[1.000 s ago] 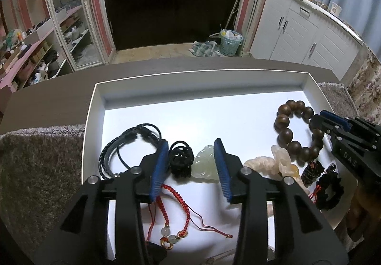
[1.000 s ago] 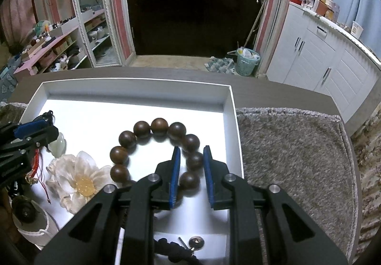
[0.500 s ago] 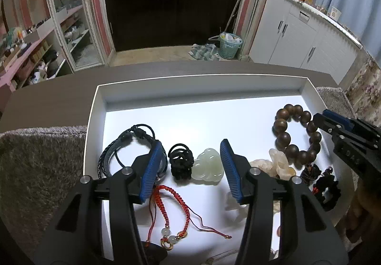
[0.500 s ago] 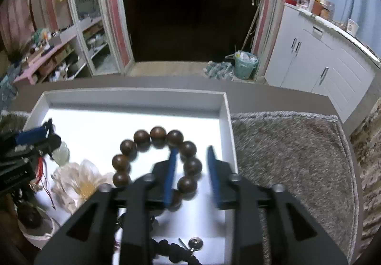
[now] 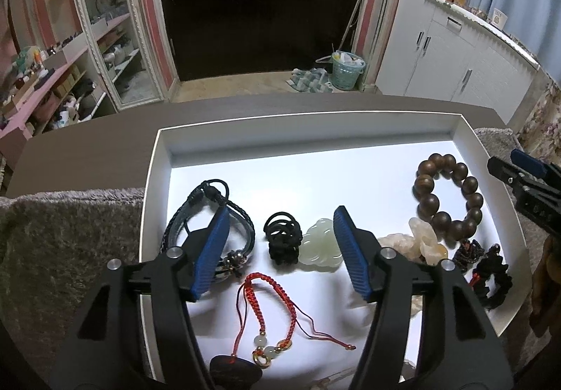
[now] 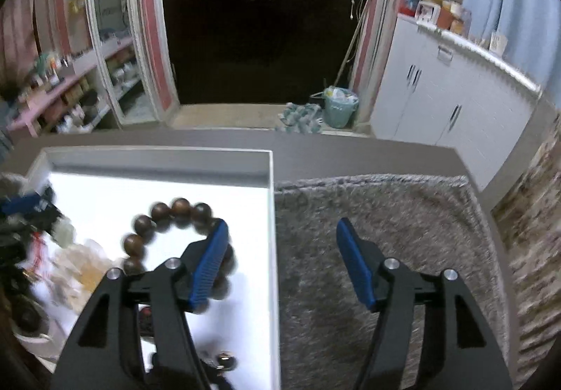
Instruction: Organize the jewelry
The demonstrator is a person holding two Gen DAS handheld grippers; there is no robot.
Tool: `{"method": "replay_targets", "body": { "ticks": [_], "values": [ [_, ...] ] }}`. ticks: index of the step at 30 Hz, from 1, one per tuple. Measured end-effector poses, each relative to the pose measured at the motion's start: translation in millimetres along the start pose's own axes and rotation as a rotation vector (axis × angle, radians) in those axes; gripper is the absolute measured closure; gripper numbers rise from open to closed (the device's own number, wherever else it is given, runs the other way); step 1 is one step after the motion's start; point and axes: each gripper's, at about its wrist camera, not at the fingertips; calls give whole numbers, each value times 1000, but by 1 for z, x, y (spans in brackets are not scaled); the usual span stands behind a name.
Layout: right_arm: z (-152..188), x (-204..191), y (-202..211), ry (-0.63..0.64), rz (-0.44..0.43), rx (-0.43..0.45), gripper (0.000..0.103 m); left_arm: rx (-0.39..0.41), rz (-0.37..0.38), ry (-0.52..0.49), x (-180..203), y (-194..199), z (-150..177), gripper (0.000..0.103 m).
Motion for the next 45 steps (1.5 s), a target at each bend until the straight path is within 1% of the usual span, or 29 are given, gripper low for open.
{"method": "replay_targets", "body": {
  "ticks": [1, 2, 4, 5, 6, 8, 10, 12, 13, 14, 17, 20, 22, 24, 26, 27, 30, 33, 36, 38, 39, 40, 43, 45],
  "values": [
    [2, 0, -1, -8, -11, -4, 38, 0, -3, 0, 1, 1, 1, 41],
    [3, -1, -3, -22, -50, -6, 38, 0, -10, -5, 1, 1, 2, 41],
    [4, -4, -3, -3, -31, 0, 38, -2, -18, -10, 1, 2, 4, 41],
    [4, -6, -1, -9, -44, 8, 38, -2, -20, -11, 1, 2, 5, 41],
    [4, -7, -1, -25, -84, 8, 38, -5, -24, -14, 1, 2, 5, 41],
    [6, -15, -2, -21, -103, 0, 38, -8, -32, -12, -2, 3, 6, 41],
    [7, -26, -5, -36, -192, -21, 31, -10, -38, -9, -7, 4, 7, 41],
    [9, -40, -1, 53, -125, -12, 31, -1, -51, -6, -12, 7, 9, 41],
    [10, -43, 1, 81, -109, -2, 31, 3, -54, 1, -16, 8, 9, 41],
    [10, -42, 4, 87, -89, 6, 31, 5, -51, 6, -19, 8, 9, 41],
    [11, -30, 8, 43, -42, 33, 31, 13, -49, 11, -23, 10, 9, 41],
    [14, -27, 6, 50, -9, 24, 31, 20, -57, 6, -20, 13, 11, 41],
    [14, -25, 5, 37, -17, 22, 31, 34, -48, 11, -20, 17, 13, 41],
    [13, -24, 11, -12, -93, 39, 31, 59, -21, 32, -25, 25, 16, 41],
    [12, -27, 19, 9, -65, 62, 31, 68, 7, 59, -31, 33, 20, 41],
    [10, -30, 23, 11, -61, 70, 31, 81, 10, 68, -34, 41, 23, 41],
    [17, -34, 43, 13, -75, 93, 31, 109, -21, 72, -41, 65, 30, 39],
    [30, -39, 68, 4, -107, 110, 31, 147, -39, 99, -51, 99, 40, 34],
    [50, -46, 100, -13, -181, 128, 31, 204, -60, 122, -57, 136, 54, 27],
    [66, -49, 121, -36, -249, 140, 31, 247, -64, 139, -59, 163, 65, 19],
    [73, -51, 128, -39, -258, 149, 31, 269, -65, 144, -62, 176, 74, 17],
    [82, -54, 139, -40, -255, 163, 30, 306, -75, 150, -62, 193, 85, 14],
    [109, -64, 173, -33, -262, 209, 29, 373, -102, 162, -62, 229, 116, 5],
    [127, -71, 196, -20, -264, 239, 24, 401, -110, 156, -58, 245, 134, 4]
  ]
}}
Point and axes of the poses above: each gripper's, at about its wrist camera, not at the fingertips, and y roughly against the way its jaws point, x to its right, z to its underside, and after that the axes turned 1 degree about -z, right-handed
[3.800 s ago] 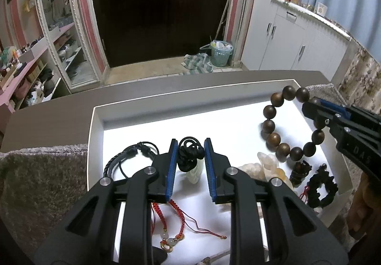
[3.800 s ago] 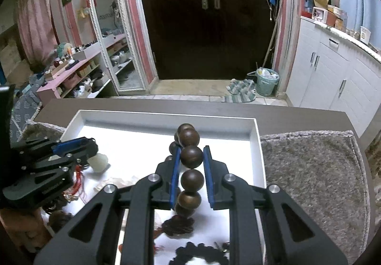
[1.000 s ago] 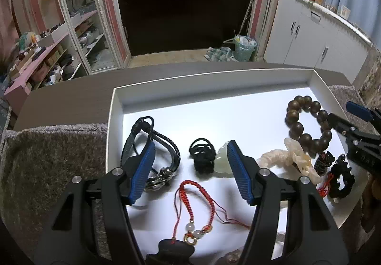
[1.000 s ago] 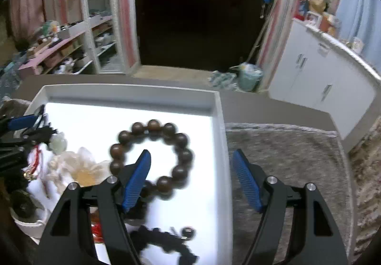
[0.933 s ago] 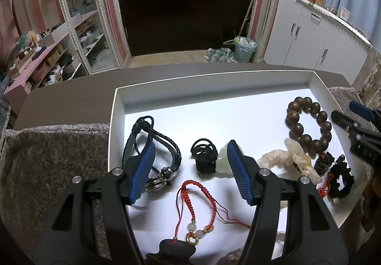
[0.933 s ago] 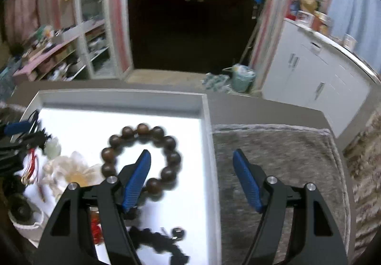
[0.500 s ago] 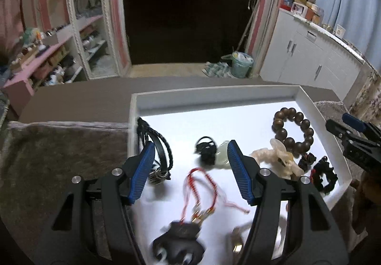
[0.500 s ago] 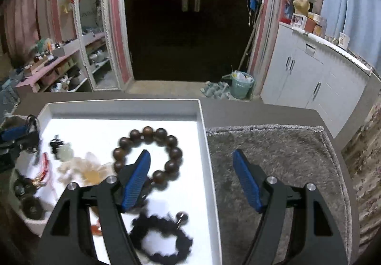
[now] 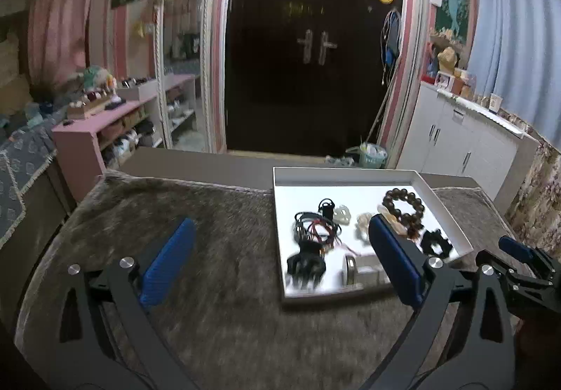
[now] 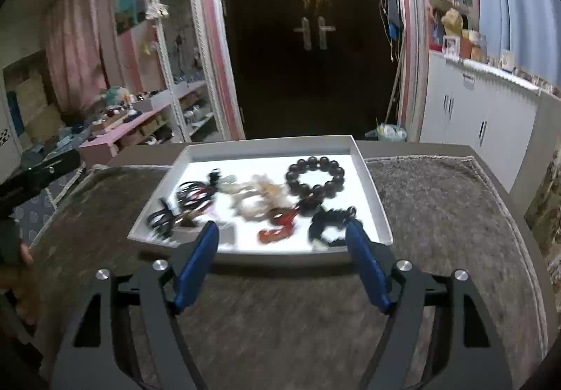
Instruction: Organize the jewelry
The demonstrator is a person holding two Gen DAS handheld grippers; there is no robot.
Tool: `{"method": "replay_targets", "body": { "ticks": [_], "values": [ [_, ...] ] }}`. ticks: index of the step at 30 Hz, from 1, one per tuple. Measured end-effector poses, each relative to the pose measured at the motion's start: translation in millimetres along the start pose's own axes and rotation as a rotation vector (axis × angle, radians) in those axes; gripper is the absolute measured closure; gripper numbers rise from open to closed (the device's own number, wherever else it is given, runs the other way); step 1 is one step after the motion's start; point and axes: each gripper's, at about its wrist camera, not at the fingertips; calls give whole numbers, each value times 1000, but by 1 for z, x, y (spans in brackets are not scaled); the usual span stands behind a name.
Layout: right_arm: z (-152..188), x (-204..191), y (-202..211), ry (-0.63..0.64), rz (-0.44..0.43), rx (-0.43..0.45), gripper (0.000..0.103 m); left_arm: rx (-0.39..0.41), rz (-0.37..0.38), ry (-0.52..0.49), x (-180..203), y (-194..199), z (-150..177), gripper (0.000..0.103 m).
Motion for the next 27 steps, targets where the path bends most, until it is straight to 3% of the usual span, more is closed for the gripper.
{"method": "replay_targets", "body": {
  "ticks": [6, 13, 18, 27],
  "values": [
    [35, -25, 46, 55, 13, 52, 21, 60, -24, -37, 5, 56, 46, 3],
    [75, -31, 74, 68, 45, 77, 20, 58, -18, -47, 7, 75, 94, 3],
    [99, -30, 80, 53, 62, 85, 20, 42, -25, -41, 2, 74, 115, 3],
    [111, -41, 88, 91, 65, 111, 17, 103, -80, -43, 3, 81, 123, 3]
  ]
}}
Point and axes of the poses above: each gripper's, at about its wrist camera, not at the fingertips, and y roughly against the way its jaws point, x to its right, z to its underside, and after that the axes turned 1 degree about -z, right-handed
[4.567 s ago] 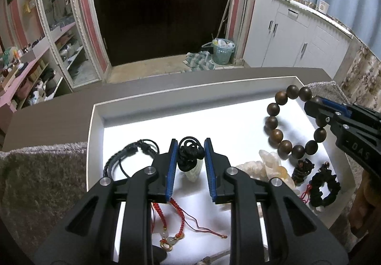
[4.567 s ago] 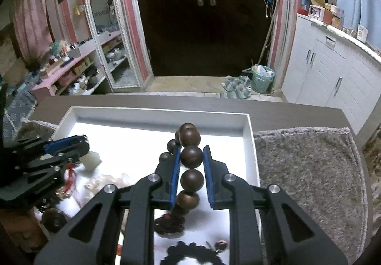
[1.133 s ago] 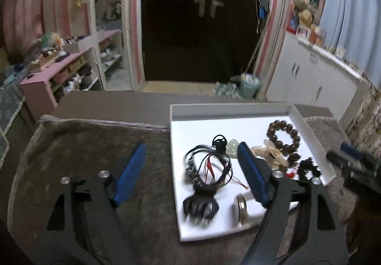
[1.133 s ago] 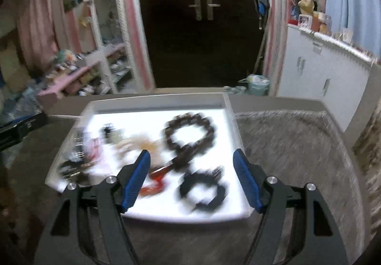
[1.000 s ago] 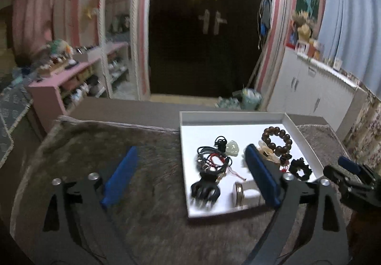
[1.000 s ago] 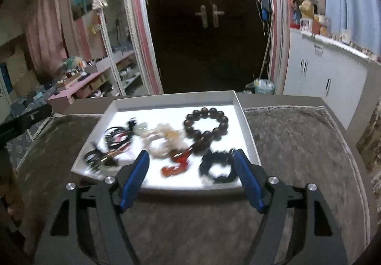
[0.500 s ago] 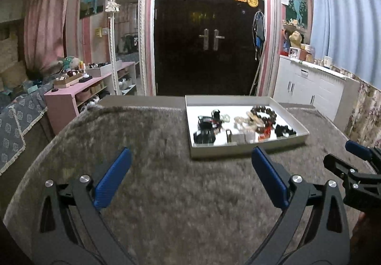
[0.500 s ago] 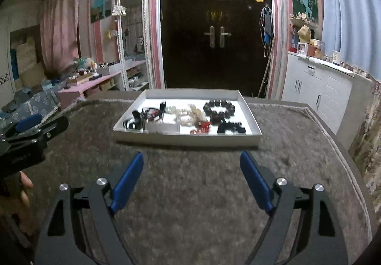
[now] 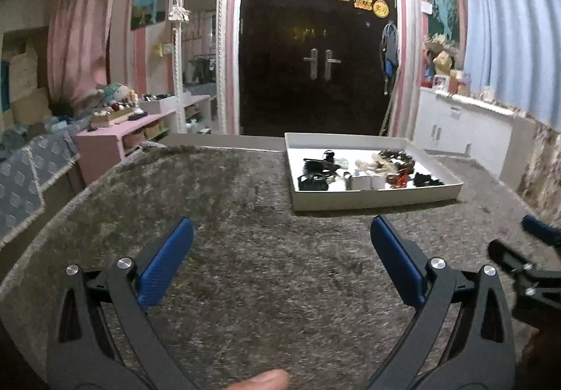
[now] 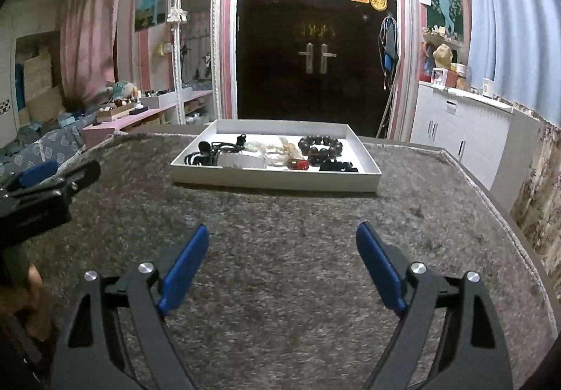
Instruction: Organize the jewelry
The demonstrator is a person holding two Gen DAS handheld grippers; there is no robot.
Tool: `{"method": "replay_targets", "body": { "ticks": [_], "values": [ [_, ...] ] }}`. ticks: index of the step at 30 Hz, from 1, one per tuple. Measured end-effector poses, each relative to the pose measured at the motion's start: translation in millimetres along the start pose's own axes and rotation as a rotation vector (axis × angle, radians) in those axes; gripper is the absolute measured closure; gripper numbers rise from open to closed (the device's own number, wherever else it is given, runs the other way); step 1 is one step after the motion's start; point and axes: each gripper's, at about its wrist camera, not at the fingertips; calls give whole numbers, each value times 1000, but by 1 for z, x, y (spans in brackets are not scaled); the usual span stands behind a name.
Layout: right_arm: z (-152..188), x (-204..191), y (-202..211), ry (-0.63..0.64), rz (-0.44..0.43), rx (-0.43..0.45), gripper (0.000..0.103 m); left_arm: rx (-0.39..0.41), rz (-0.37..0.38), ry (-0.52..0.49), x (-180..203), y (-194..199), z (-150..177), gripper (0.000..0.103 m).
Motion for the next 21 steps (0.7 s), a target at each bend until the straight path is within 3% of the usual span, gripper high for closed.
{"method": "replay_targets", "body": {
  "ticks": [7, 14, 21],
  "values": [
    [-7, 4, 1, -14, 19, 72, 11, 44, 2, -18, 9, -2, -4, 3],
    [-2, 9, -22, -37, 19, 39, 10, 66, 50, -32, 14, -8, 0, 3],
    [-1, 7, -19, -34, 54, 60, 7, 61, 44, -35, 17, -15, 5, 3]
  ]
}}
Point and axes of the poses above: each gripper's, at about its wrist camera, not at the fingertips, and y roughly against the way its jaws point, x to its right, z to its underside, and after that the axes turned 1 degree about -z, right-handed
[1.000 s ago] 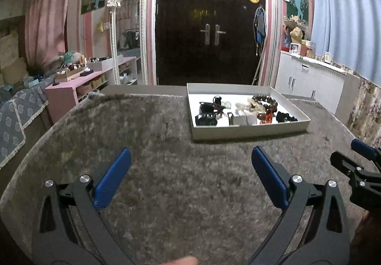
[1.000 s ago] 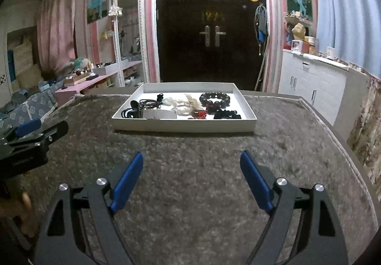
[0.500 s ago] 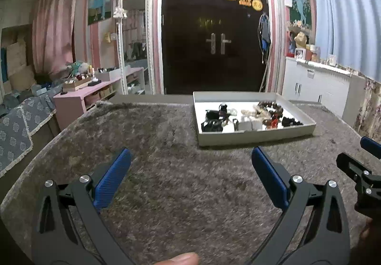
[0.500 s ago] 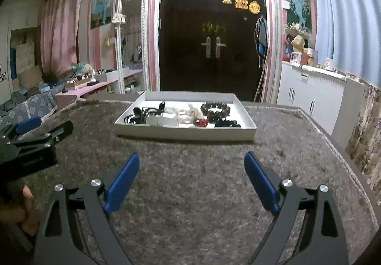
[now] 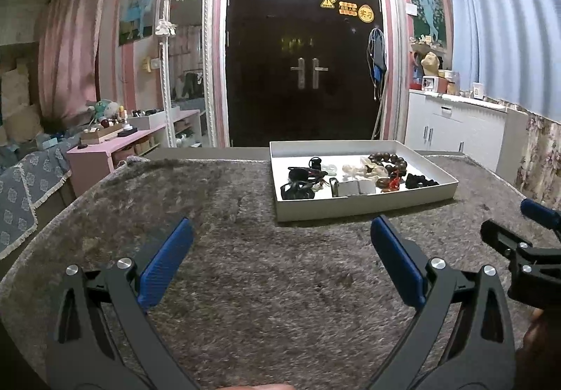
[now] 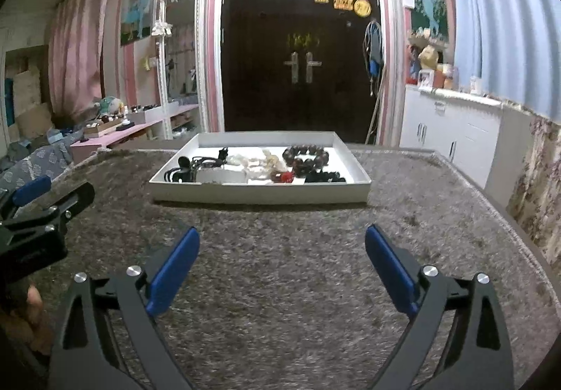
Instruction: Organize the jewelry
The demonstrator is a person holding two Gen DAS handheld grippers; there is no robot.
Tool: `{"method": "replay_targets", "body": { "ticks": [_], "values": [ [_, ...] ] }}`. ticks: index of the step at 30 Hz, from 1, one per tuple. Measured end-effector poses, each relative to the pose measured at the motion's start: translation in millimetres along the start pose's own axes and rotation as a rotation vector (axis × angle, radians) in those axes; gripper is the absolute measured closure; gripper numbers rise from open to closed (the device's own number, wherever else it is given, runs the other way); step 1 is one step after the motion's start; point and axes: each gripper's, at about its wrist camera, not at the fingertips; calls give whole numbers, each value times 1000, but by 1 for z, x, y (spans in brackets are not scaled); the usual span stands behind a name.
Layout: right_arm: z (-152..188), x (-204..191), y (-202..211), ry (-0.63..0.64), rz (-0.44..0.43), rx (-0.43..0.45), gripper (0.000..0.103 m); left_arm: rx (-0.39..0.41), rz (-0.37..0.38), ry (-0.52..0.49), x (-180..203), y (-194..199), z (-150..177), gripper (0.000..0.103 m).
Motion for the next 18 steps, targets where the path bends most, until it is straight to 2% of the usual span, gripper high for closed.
{"method": "replay_targets", "body": {
  "ticks": [4, 10, 18],
  "values": [
    [1, -6, 7, 30, 29, 40, 7, -2, -21, -11, 3, -2, 1, 3],
    [0, 0, 6, 7, 17, 30, 6, 4, -25, 20, -3, -1, 1, 3],
    [0, 1, 4, 5, 15, 21, 4, -1, -24, 6, -1, -2, 1, 3]
  ]
}}
Point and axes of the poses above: each gripper's, at about its wrist camera, not at the fingertips, and y roughly against the way its jaws point, x to its right, z to its underside, and after that the axes turned 1 degree about -z, right-handed
